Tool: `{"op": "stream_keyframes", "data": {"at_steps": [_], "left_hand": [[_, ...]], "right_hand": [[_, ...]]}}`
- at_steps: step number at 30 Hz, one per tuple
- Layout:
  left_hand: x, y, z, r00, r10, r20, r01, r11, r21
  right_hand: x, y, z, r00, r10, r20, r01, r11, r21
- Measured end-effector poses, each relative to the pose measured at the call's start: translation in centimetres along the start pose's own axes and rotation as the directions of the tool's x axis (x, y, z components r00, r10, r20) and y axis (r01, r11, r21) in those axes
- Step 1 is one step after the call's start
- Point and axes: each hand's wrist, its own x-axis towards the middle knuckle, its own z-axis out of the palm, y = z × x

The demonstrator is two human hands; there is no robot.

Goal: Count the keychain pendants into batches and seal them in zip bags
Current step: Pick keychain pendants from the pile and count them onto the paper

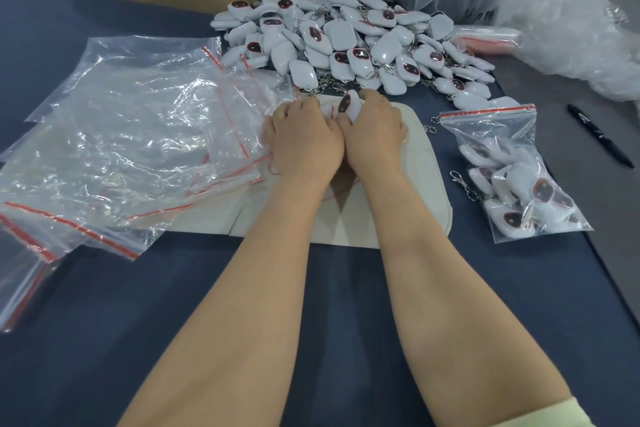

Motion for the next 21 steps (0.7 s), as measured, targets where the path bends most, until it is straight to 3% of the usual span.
{"op": "stream_keyframes", "data": {"at_steps": [2,4,6,8,9,13,21], "left_hand": [[0.1,0.0,0.0,1.000,-0.005,0.008,0.005,1.000,0.006],[0.0,0.1,0.2,1.000,0.004,0.015,-0.005,0.999,0.032],[-0.1,0.1,0.3,1.000,0.014,0.015,-0.015,0.998,0.056],[-0.1,0.0,0.3,1.000,0.020,0.012,-0.021,0.998,0.060],[-0.1,0.0,0.3,1.000,0.021,0.012,-0.022,0.998,0.053],[-0.1,0.1,0.4,0.999,0.022,0.023,-0.023,0.999,0.045],[-0.1,0.1,0.4,1.000,0.026,0.016,-0.026,0.999,0.044]], "right_hand": [[-0.1,-0.1,-0.1,0.996,-0.002,-0.089,0.017,0.986,0.167],[-0.2,-0.3,-0.4,0.980,0.052,-0.191,0.049,0.872,0.488],[-0.2,-0.7,-0.6,0.976,0.146,-0.164,0.035,0.634,0.772],[-0.1,-1.2,-0.4,0.990,0.138,0.036,-0.077,0.307,0.949],[-0.1,-1.4,-0.3,0.987,0.099,0.124,-0.143,0.218,0.965],[-0.2,-1.3,-0.3,0.977,0.045,0.207,-0.211,0.291,0.933],[-0.3,-0.9,-0.4,0.982,-0.040,0.183,-0.164,0.287,0.944]]}}
